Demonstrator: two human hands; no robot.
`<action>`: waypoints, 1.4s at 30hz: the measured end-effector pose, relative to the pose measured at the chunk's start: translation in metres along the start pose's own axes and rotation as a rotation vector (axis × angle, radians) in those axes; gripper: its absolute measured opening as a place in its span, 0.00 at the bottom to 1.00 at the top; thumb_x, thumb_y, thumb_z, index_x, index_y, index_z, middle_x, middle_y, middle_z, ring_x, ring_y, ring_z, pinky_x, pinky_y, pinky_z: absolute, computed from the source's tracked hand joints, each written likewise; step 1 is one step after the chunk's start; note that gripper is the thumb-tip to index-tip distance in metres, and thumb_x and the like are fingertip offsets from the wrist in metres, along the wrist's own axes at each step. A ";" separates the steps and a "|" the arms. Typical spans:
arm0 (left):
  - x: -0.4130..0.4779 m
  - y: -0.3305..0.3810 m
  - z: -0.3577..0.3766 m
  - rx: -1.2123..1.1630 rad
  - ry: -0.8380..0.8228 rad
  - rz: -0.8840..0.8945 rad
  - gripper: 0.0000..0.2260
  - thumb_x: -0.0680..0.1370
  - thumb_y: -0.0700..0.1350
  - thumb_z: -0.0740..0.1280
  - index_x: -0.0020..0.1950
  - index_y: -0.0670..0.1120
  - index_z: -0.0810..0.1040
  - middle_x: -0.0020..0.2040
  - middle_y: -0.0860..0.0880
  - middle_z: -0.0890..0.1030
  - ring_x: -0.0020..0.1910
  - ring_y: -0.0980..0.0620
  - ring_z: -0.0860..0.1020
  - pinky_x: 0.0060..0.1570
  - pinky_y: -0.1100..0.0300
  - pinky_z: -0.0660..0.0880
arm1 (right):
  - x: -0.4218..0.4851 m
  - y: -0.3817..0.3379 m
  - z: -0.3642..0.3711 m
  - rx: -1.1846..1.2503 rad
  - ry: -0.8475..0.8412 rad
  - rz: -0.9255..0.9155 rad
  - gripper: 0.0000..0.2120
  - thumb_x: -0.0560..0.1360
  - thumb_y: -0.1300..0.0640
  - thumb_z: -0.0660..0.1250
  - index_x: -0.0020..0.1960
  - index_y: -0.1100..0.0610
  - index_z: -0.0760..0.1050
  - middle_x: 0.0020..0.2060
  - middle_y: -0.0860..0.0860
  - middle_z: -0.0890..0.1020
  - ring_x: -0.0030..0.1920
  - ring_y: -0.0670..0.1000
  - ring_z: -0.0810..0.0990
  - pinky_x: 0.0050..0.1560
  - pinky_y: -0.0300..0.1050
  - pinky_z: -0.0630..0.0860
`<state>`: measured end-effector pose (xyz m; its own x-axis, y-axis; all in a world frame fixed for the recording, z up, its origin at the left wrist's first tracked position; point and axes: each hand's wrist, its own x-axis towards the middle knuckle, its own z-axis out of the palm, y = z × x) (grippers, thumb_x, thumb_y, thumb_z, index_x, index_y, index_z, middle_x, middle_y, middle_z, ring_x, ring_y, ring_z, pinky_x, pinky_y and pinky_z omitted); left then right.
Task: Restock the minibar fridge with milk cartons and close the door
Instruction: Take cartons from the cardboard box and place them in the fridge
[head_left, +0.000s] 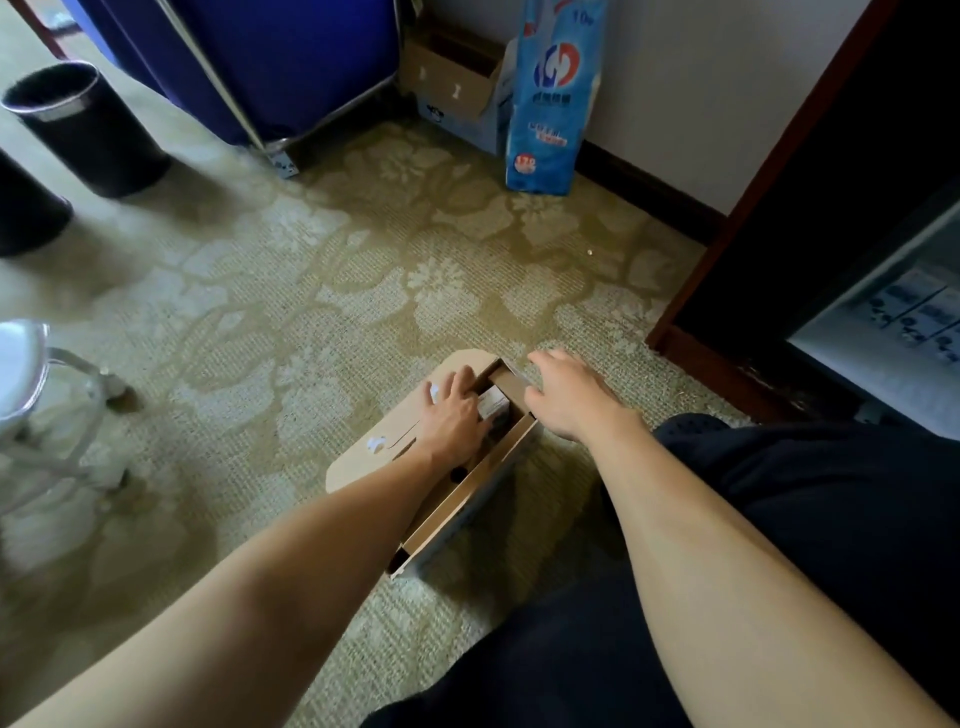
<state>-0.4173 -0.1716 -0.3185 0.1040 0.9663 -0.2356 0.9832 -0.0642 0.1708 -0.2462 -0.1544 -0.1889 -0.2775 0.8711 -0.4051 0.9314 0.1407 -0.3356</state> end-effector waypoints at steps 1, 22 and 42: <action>0.000 0.001 0.002 -0.015 0.012 -0.019 0.19 0.80 0.56 0.64 0.62 0.44 0.81 0.79 0.46 0.57 0.78 0.46 0.54 0.75 0.36 0.47 | 0.000 0.000 0.000 0.002 -0.003 -0.001 0.25 0.82 0.54 0.58 0.78 0.56 0.61 0.74 0.56 0.67 0.73 0.58 0.65 0.70 0.56 0.67; -0.019 0.014 -0.130 -0.136 0.324 0.490 0.22 0.78 0.65 0.62 0.67 0.54 0.78 0.76 0.56 0.66 0.76 0.51 0.57 0.75 0.46 0.52 | -0.041 0.004 -0.043 0.210 0.138 -0.045 0.26 0.77 0.60 0.67 0.74 0.52 0.68 0.66 0.52 0.75 0.63 0.56 0.76 0.62 0.54 0.75; 0.037 0.223 -0.208 -0.190 0.319 0.709 0.21 0.75 0.68 0.63 0.62 0.59 0.77 0.65 0.61 0.73 0.69 0.55 0.62 0.68 0.50 0.55 | -0.145 0.141 -0.190 0.163 0.425 0.105 0.11 0.79 0.54 0.68 0.61 0.50 0.73 0.54 0.48 0.77 0.50 0.51 0.77 0.53 0.53 0.76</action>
<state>-0.2251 -0.0981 -0.0897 0.6186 0.7377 0.2703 0.6536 -0.6742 0.3440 -0.0299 -0.1716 -0.0161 -0.0311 0.9970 -0.0713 0.8908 -0.0047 -0.4543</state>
